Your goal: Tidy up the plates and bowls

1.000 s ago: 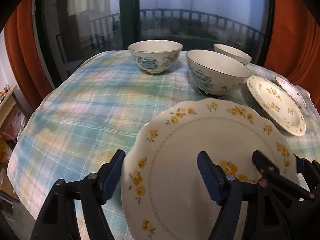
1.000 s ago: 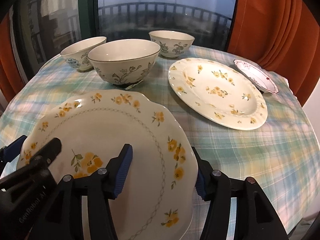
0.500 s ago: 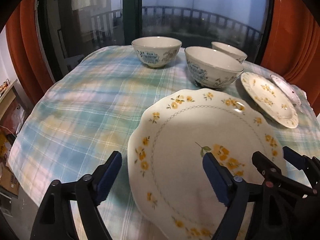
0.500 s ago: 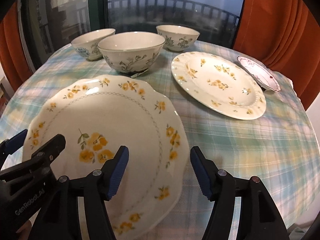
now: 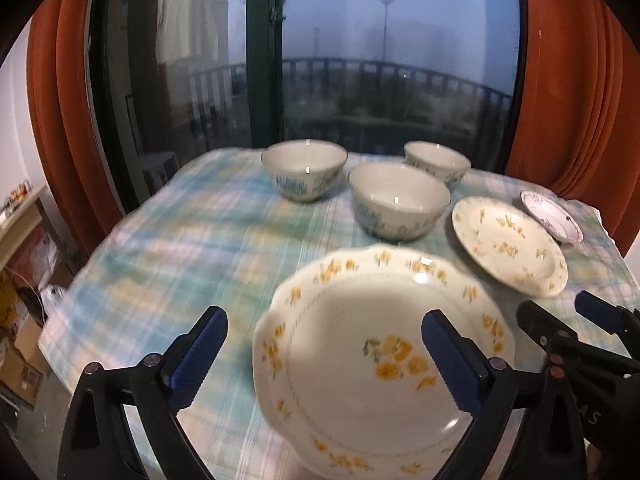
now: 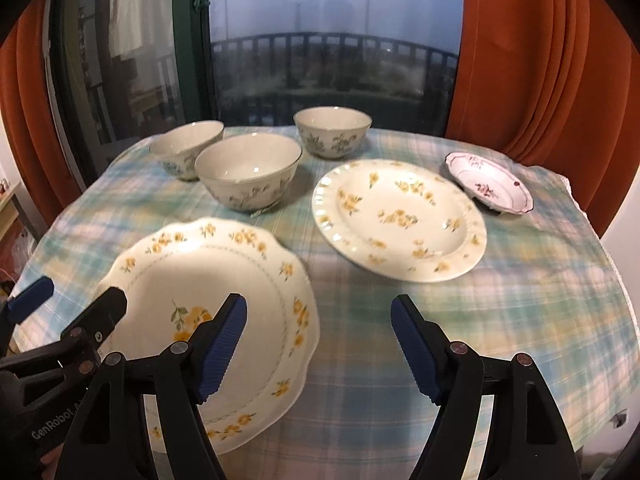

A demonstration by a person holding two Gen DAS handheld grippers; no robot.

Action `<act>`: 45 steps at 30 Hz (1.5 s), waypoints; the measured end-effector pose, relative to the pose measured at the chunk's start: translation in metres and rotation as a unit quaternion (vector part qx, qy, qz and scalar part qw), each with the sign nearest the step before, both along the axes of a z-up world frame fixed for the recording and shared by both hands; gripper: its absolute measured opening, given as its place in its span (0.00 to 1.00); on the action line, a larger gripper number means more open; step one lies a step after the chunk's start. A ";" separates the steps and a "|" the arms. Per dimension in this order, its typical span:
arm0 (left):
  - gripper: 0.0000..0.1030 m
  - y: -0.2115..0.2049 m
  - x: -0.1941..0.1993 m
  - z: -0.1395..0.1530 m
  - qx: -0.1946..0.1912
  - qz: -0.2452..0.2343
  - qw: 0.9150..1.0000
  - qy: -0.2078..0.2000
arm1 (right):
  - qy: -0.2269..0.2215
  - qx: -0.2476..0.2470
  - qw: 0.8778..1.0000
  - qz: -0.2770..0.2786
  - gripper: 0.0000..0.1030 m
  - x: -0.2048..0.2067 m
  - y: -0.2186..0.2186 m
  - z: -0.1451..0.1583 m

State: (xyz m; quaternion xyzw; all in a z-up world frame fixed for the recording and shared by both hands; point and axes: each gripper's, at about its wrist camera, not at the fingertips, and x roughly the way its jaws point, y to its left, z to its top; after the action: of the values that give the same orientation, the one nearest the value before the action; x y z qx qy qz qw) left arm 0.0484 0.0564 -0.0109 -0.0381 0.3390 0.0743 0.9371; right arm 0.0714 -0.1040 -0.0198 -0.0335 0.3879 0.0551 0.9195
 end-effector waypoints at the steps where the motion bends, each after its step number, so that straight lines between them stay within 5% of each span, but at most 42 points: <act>1: 0.96 0.000 0.000 0.004 -0.001 0.002 1.000 -0.006 | -0.001 0.002 1.000 0.001 0.75 0.001 -0.004 0.004; 10: 0.99 -0.032 0.028 0.034 -0.006 -0.013 0.999 -0.038 | -0.039 0.020 0.999 -0.016 0.84 0.022 -0.044 0.035; 19: 0.99 -0.084 0.102 0.034 0.018 -0.057 0.998 -0.020 | -0.051 0.031 0.998 -0.035 0.85 0.080 -0.092 0.035; 29: 0.90 -0.123 0.163 0.005 -0.028 -0.075 0.996 0.048 | -0.005 0.039 0.997 -0.073 0.85 0.150 -0.136 0.003; 36: 0.83 -0.148 0.170 -0.019 0.022 -0.082 0.994 0.072 | 0.025 0.050 0.995 -0.080 0.85 0.163 -0.152 -0.019; 41: 0.80 -0.151 0.175 -0.030 -0.011 -0.085 0.990 0.112 | 0.038 0.050 0.994 -0.087 0.85 0.167 -0.157 -0.031; 45: 0.80 -0.155 0.178 -0.040 0.002 -0.079 0.990 0.119 | 0.041 0.063 0.993 -0.087 0.85 0.169 -0.161 -0.036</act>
State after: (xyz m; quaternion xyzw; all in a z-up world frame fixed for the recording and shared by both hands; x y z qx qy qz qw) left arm 0.2263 -0.0990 -0.0506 0.0000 0.4502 0.0049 0.8929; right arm 0.2404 -0.2654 -0.0561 0.0603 0.4229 0.0007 0.9042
